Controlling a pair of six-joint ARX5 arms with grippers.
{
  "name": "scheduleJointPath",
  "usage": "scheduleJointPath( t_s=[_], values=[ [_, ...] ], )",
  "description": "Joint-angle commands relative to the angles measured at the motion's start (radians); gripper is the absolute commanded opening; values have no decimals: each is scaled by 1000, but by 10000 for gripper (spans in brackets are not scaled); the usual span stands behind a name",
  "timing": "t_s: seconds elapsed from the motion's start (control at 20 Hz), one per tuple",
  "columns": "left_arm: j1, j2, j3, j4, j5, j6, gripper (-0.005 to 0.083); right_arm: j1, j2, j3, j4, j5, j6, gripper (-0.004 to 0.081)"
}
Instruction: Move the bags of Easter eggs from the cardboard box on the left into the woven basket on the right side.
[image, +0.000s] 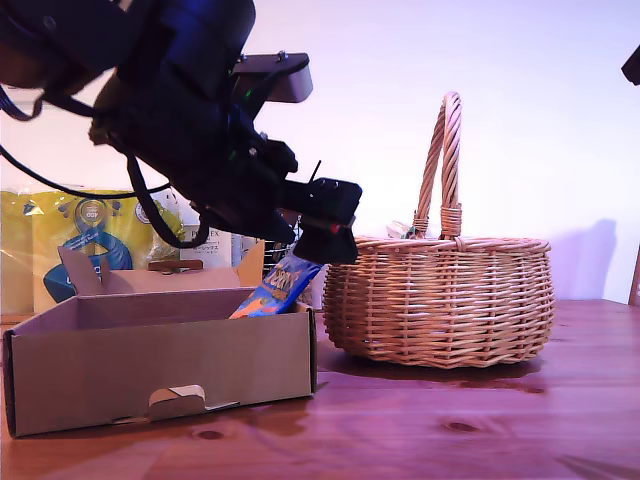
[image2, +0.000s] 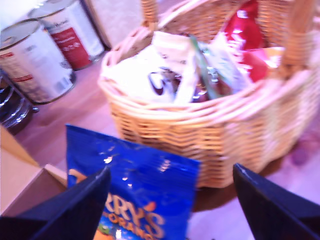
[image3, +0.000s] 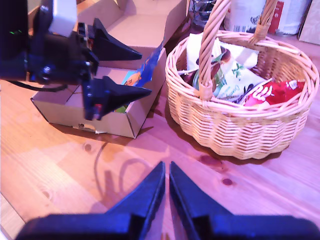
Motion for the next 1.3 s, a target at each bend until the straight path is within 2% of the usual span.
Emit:
scheduleJointPath(
  t_s=[0.0, 0.35, 0.6, 0.75, 0.8, 0.9, 1.1, 1.25],
  values=[
    [5, 61, -19, 27, -19, -6, 712, 4, 0, 10, 8, -1, -6, -12],
    [7, 74, -19, 64, -209, -5, 708, 4, 0, 10, 8, -1, -6, -12],
    [8, 60, -19, 50, -286, -7, 702, 4, 0, 10, 8, 0, -6, -12],
    [8, 34, -19, -26, -355, -10, 601, 4, 0, 10, 8, 0, -6, -12],
    [8, 17, -19, -72, -359, -22, 569, 4, 0, 10, 8, 0, -6, -12],
    [20, -13, -19, -158, -345, -68, 563, 4, 1, 10, 8, 0, -7, -12],
    [85, -34, -21, -277, -203, -228, 563, 4, 15, 10, 8, 0, -7, -12],
    [164, -34, -30, -280, -119, -264, 563, 4, 18, 10, 8, 0, -7, -12]
  ],
)
